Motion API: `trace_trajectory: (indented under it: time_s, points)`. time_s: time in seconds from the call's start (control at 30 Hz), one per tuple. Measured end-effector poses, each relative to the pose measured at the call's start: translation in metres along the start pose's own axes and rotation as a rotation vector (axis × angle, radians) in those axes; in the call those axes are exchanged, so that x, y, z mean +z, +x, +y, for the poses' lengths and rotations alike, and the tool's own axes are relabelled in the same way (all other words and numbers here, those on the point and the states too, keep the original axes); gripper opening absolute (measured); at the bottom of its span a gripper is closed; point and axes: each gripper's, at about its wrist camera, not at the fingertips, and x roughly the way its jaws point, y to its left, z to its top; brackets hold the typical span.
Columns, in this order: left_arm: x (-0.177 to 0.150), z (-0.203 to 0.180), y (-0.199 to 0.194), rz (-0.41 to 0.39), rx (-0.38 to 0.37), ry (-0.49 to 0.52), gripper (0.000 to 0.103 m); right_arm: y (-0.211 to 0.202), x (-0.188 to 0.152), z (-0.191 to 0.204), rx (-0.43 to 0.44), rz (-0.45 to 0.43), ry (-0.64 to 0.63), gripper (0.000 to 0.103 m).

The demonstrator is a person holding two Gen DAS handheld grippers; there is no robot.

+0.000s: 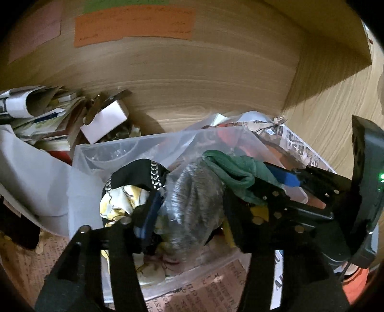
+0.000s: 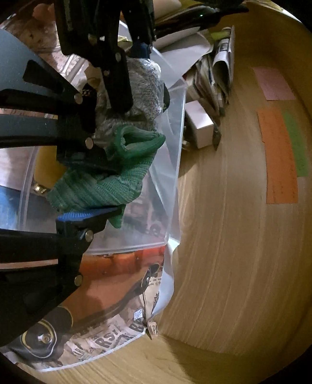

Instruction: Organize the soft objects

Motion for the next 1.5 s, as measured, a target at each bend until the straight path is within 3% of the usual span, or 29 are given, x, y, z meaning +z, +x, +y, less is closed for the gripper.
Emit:
trace_trajectory:
  time_s: [0.1, 0.2, 0.63, 0.7, 0.9, 0.97, 1.1, 1.5]
  points:
    - [0.001, 0.001, -0.010, -0.028, 0.015, -0.003, 0.066, -0.004, 0.001, -0.002, 0.001, -0.003, 0.003, 0.044]
    - [0.002, 0.003, -0.027, -0.072, 0.014, -0.012, 0.071, -0.018, 0.004, -0.002, 0.016, -0.043, 0.007, 0.051]
    - [-0.005, -0.003, -0.132, -0.345, 0.081, 0.015, 0.073, -0.121, 0.018, 0.005, 0.071, -0.289, 0.001, 0.052]
    - [-0.010, -0.006, -0.149, -0.392, 0.093, 0.022, 0.073, -0.139, 0.018, 0.006, 0.077, -0.333, 0.004, 0.058]
    - [-0.025, -0.011, -0.193, -0.505, 0.104, 0.033, 0.088, -0.178, 0.012, 0.010, 0.097, -0.429, 0.010, 0.061]
    - [-0.029, -0.013, -0.204, -0.525, 0.099, 0.036, 0.091, -0.188, 0.009, 0.014, 0.097, -0.455, 0.001, 0.062]
    - [-0.037, -0.021, -0.222, -0.562, 0.105, 0.058, 0.097, -0.206, 0.004, 0.017, 0.113, -0.507, 0.009, 0.079]
    - [-0.051, -0.038, -0.239, -0.589, 0.120, 0.077, 0.102, -0.226, -0.008, 0.028, 0.112, -0.548, -0.009, 0.095]
